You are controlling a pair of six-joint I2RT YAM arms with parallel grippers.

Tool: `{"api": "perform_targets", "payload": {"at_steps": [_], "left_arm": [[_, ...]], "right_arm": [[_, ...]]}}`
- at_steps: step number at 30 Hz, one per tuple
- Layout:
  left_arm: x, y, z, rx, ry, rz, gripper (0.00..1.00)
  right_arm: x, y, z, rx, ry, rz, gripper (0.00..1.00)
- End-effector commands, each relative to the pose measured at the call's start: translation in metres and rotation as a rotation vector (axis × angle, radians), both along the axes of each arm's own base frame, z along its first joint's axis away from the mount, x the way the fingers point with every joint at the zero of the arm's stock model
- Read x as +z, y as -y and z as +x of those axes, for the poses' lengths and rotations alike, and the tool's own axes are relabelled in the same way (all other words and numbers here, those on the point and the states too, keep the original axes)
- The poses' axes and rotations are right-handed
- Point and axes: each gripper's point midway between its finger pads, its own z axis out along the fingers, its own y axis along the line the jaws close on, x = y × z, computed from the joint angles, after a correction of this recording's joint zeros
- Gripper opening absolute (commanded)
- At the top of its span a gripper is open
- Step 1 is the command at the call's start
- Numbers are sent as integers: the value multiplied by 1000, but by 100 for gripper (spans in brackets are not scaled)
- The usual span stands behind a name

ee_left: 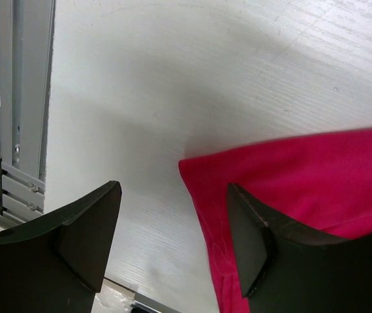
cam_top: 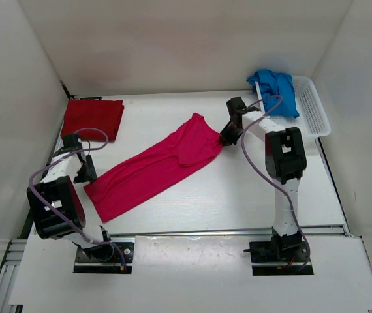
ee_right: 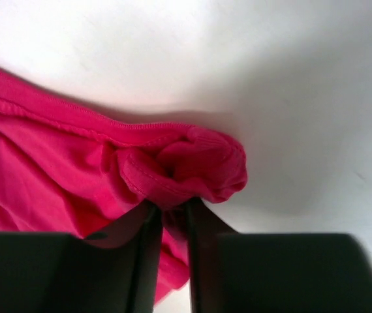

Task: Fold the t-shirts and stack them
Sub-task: Rotate the tshirt 90 degrees

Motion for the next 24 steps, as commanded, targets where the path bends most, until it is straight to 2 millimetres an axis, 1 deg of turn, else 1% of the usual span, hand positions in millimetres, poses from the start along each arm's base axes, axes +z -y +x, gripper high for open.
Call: {"api": "perform_targets", "payload": {"at_steps": [1,2,3,4,6,7,8,9,10,11,12,13,14,15,17,18,19,20,21,22,23,24], "left_arm": [[13,-6,1,19,33,32,76],[13,-7,1,19,24,29,76],[15,-7,4,19,32,32,76],[11,-7,3,19,18,28,76],[10,-5,4,15,-7,10,76],[14,-4,8,9,3,-4,76],[11,1,8,-1,-7,-34,78],[9,5,4,-5,-23,-53,78],[10,7,7,-10,-25,-70,78],[12,9,9,-15,-20,-84,78],[8,15,8,-25,-30,-119,78],[9,22,7,-41,-40,-143,78],[8,30,6,-58,-48,-168,79],[5,38,5,-69,-57,-212,79],[4,54,4,-112,-72,-244,79],[4,61,6,-130,-67,-268,79],[2,69,5,-153,-76,-279,79],[0,72,2,-162,-87,-281,80],[2,77,4,-177,-77,-288,80],[-1,80,1,-186,-89,-290,80],[-3,84,-2,-197,-99,-292,80],[-1,81,-1,-195,-92,-278,80]], "right_arm": [[-18,5,4,-30,-27,-107,18],[-18,4,14,-46,-4,-107,13],[-5,-4,34,-58,46,-84,13],[-20,-7,44,-57,38,-87,13],[-15,-22,74,-65,88,-44,11],[-3,-37,110,-62,176,3,11],[9,-41,140,-37,278,20,11],[21,-48,161,-28,358,42,11],[33,-55,183,-31,439,71,13],[53,-57,205,-58,543,116,21],[55,-59,212,-69,577,137,28],[65,-51,215,-90,597,161,38],[72,-41,220,-105,617,163,59],[88,-35,220,-97,633,161,67],[83,-30,201,-40,578,112,85],[110,-25,192,14,609,78,86],[114,-21,181,38,593,56,86],[118,-20,151,70,543,33,88],[117,-20,133,117,522,6,88],[118,-21,115,147,507,-6,88],[112,-26,74,197,457,-31,88],[109,-30,52,243,440,-44,88]]}}
